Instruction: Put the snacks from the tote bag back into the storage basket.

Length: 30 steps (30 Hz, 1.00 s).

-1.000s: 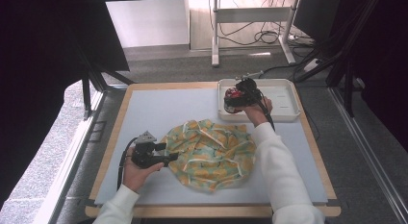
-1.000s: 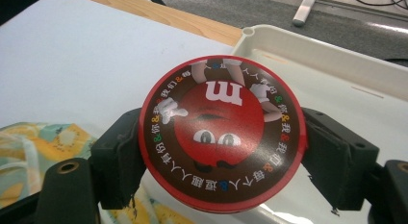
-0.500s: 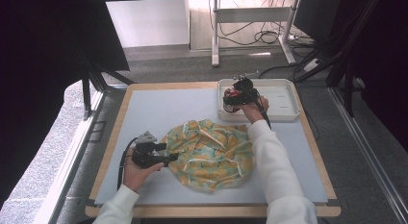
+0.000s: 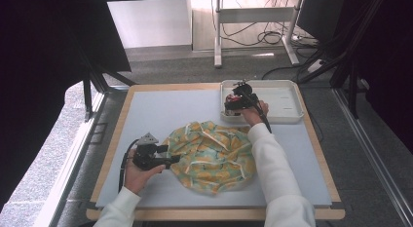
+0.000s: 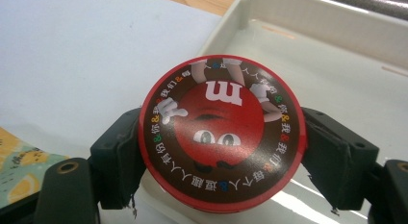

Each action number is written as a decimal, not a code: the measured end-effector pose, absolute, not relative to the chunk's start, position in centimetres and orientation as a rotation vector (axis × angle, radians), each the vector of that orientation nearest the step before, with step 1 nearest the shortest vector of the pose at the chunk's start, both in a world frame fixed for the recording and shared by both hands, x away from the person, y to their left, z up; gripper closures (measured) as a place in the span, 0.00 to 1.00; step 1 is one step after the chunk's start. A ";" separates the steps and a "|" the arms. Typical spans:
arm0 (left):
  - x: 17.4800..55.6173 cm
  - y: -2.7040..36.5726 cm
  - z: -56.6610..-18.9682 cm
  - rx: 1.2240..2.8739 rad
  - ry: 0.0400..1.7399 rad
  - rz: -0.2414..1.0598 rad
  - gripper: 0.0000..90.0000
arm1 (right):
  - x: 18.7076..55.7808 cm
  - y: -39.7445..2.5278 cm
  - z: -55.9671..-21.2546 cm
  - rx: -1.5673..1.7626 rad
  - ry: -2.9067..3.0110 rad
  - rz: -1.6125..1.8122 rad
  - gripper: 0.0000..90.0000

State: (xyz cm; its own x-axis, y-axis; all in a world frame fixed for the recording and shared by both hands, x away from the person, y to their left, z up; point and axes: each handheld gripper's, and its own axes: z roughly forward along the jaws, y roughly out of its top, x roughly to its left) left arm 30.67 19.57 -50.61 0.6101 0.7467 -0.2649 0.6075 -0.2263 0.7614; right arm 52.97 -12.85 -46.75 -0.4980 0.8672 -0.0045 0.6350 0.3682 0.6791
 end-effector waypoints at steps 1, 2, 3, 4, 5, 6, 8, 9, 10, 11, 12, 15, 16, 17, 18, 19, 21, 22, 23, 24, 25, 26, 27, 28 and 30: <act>30.7 19.6 -50.6 1.931 1.077 0.193 0.31 | 53.0 -12.9 -46.9 1.312 2.274 0.883 0.25; 30.7 19.6 -50.6 1.931 1.077 0.193 0.31 | 53.1 -12.9 -47.0 1.316 2.275 0.881 0.25; 30.7 19.6 -50.6 1.932 1.077 0.193 0.31 | 53.1 -13.0 -47.1 1.316 2.277 0.880 0.25; 30.7 19.6 -50.6 1.933 1.077 0.192 0.31 | 53.1 -13.0 -47.1 1.316 2.280 0.878 0.25; 30.7 19.6 -50.7 1.933 1.078 0.192 0.31 | 53.1 -13.0 -47.3 1.322 2.285 0.875 0.25; 30.7 19.6 -50.7 1.933 1.078 0.192 0.31 | 53.2 -13.0 -47.4 1.322 2.287 0.872 0.25; 30.8 19.6 -50.7 1.934 1.079 0.192 0.31 | 53.3 -13.0 -47.6 1.322 2.296 0.866 0.25; 30.8 19.6 -50.7 1.934 1.079 0.192 0.31 | 53.4 -13.0 -47.7 1.323 2.296 0.875 0.25; 30.8 19.6 -50.7 1.933 1.080 0.191 0.31 | 53.4 -13.1 -47.7 1.332 2.299 0.880 0.24; 30.8 19.6 -50.7 1.933 1.080 0.191 0.31 | 53.4 -13.1 -47.7 1.338 2.306 0.885 0.24; 30.8 19.6 -50.7 1.934 1.079 0.191 0.31 | 53.4 -13.1 -47.7 1.334 2.312 0.883 0.24; 30.7 19.5 -50.7 1.936 1.076 0.190 0.31 | 53.2 -13.3 -47.3 1.341 2.288 0.926 0.16; 30.7 19.5 -50.7 1.937 1.076 0.190 0.31 | 53.1 -13.4 -47.1 1.341 2.276 0.936 0.14; 30.7 19.4 -50.7 1.938 1.076 0.190 0.31 | 53.0 -13.4 -46.8 1.338 2.265 0.940 0.12; 30.7 19.5 -50.7 1.939 1.075 0.192 0.31 | 52.8 -13.5 -46.6 1.334 2.255 0.949 0.12; 30.7 19.5 -50.7 1.938 1.076 0.192 0.31 | 52.6 -13.6 -46.3 1.332 2.248 0.968 0.12; 30.7 19.6 -50.7 1.935 1.079 0.194 0.31 | 52.2 -13.8 -45.7 1.310 2.237 0.994 0.12; 30.7 19.7 -50.7 1.933 1.081 0.194 0.31 | 52.0 -13.8 -45.5 1.306 2.234 1.002 0.12; 30.7 19.7 -50.7 1.931 1.085 0.194 0.31 | 51.7 -14.0 -45.3 1.303 2.229 1.018 0.12; 30.8 19.8 -50.7 1.932 1.084 0.198 0.31 | 51.5 -14.1 -45.1 1.299 2.223 1.034 0.13; 30.8 19.8 -50.6 1.931 1.085 0.198 0.31 | 51.2 -14.2 -44.8 1.295 2.223 1.050 0.13; 30.8 19.8 -50.6 1.928 1.087 0.199 0.31 | 50.8 -14.3 -44.6 1.285 2.222 1.068 0.14; 30.8 19.8 -50.7 1.928 1.087 0.199 0.31 | 50.5 -14.4 -44.5 1.276 2.222 1.086 0.16; 30.7 19.8 -50.7 1.928 1.088 0.199 0.31 | 50.2 -14.4 -44.3 1.264 2.227 1.100 0.17; 30.7 19.8 -50.7 1.929 1.087 0.199 0.31 | 49.5 -14.5 -44.0 1.249 2.244 1.129 0.19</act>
